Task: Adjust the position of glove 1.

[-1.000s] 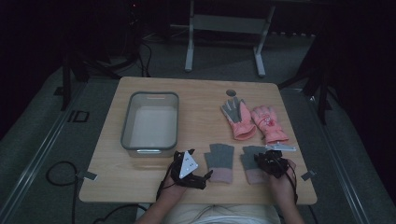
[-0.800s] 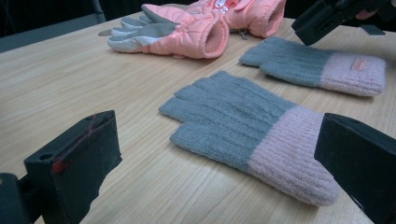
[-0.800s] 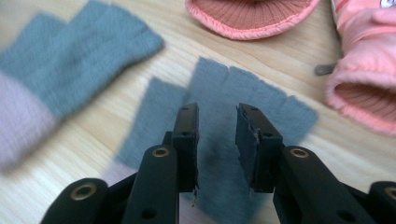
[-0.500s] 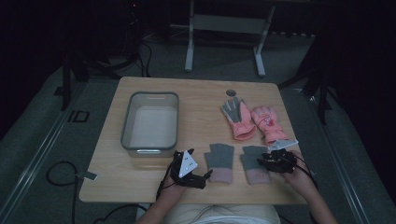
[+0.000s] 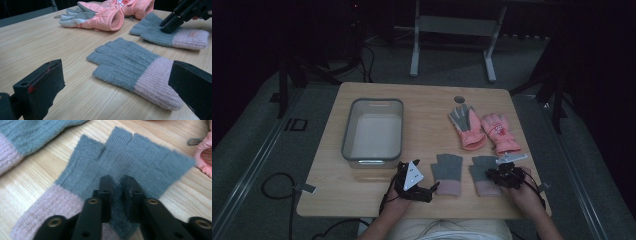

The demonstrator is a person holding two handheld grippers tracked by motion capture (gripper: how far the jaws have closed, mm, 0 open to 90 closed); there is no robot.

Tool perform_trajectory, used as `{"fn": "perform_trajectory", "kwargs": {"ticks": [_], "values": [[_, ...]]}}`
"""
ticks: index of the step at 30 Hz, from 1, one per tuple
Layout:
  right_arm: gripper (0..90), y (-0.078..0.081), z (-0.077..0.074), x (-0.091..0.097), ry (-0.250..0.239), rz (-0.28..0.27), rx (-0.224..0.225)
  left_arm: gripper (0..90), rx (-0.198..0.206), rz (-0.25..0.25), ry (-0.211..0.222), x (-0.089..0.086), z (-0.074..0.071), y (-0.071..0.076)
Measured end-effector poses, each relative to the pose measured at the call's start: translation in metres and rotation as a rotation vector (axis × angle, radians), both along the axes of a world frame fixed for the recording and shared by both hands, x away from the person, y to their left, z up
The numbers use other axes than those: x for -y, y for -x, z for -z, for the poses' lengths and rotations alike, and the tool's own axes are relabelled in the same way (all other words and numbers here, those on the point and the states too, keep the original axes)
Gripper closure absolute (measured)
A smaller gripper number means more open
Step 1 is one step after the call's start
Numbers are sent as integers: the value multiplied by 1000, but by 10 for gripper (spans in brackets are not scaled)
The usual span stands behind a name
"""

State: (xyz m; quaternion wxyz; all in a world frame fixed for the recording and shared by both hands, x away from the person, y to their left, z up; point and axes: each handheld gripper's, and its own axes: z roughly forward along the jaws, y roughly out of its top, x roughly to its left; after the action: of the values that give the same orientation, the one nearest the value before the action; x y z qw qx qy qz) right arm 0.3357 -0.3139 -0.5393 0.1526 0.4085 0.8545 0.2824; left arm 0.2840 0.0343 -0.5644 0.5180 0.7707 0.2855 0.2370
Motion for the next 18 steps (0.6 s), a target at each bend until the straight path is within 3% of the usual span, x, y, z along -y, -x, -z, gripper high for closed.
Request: {"fn": "perform_trajectory", "kwargs": {"ticks": [2,4,8,10,11,14,15,16,18], "values": [[843,2,-1,-3,9,24,2,0,1,-1,0,0,0,0],[851,3,-6,-4,-16,62,-17,0,2,-1,2,0,0,0],[853,7,-27,-11,-76,89,8,0,1,7,1,0,0,0],[853,6,-32,-13,-82,92,11,0,1,7,1,0,0,0],[853,5,-45,-21,-110,91,29,0,12,3,4,0,0,1],[853,3,-59,-33,-147,100,44,0,29,18,28,-1,-1,4],[853,3,-59,-33,-147,100,44,0,29,18,28,-1,-1,4],[853,3,-65,-46,-185,97,48,0,38,22,45,-2,-2,5],[853,3,-65,-57,-215,91,36,0,46,22,64,-4,-3,7]]}}
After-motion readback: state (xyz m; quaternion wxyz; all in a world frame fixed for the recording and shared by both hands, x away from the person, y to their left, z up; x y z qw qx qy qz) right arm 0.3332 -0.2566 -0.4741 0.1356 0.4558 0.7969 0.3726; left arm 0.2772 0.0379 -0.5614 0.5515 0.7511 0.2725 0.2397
